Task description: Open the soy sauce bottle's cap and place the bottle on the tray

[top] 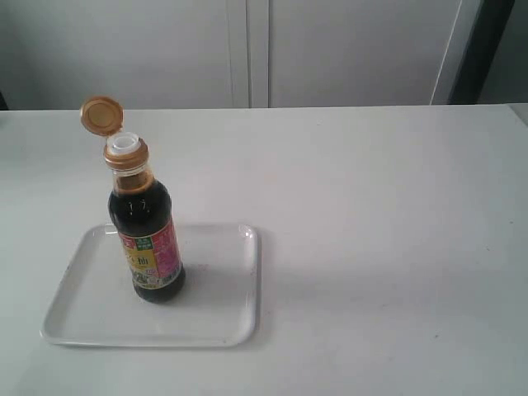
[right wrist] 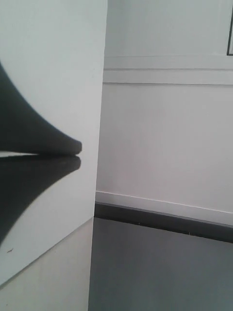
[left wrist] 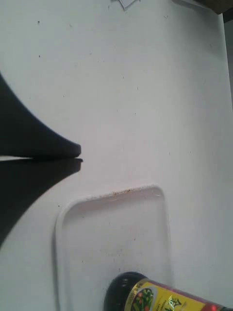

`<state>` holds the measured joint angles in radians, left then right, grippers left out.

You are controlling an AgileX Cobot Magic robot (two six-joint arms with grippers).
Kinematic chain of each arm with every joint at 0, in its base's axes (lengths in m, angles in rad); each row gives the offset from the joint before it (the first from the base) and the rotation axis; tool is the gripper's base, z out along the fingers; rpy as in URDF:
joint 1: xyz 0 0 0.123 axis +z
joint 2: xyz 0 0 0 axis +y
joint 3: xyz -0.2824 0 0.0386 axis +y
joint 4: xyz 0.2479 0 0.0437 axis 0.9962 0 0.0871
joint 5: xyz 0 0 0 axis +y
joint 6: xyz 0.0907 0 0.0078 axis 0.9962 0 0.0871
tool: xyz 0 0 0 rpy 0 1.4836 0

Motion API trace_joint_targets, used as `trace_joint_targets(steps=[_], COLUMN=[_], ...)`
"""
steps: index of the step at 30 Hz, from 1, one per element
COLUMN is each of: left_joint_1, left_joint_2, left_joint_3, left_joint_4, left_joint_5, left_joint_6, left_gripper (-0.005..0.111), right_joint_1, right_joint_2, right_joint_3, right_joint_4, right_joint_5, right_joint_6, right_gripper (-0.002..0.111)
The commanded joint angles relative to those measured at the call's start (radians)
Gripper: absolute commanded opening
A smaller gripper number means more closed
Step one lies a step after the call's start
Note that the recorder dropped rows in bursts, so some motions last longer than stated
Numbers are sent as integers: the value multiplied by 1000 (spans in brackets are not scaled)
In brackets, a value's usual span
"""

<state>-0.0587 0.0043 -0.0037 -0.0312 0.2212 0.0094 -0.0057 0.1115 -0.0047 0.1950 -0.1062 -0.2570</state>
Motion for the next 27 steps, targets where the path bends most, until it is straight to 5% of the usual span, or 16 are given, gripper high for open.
trace_joint_targets(steps=[1, 14, 27], left_joint_1=[0, 0, 0], left_joint_2=[-4, -4, -4], left_joint_3=[4, 4, 4], left_joint_4=[-9, -9, -9], left_joint_5=[3, 3, 3], left_joint_6=[-9, -9, -9], left_gripper=[0, 0, 0], right_joint_1=[-1, -1, -1], right_joint_2=[-57, -111, -111], right_joint_3=[5, 5, 5], right_joint_4=[-22, -195, -195], right_joint_5=[68, 442, 442], right_joint_6=[107, 107, 127], right_gripper=[0, 0, 0])
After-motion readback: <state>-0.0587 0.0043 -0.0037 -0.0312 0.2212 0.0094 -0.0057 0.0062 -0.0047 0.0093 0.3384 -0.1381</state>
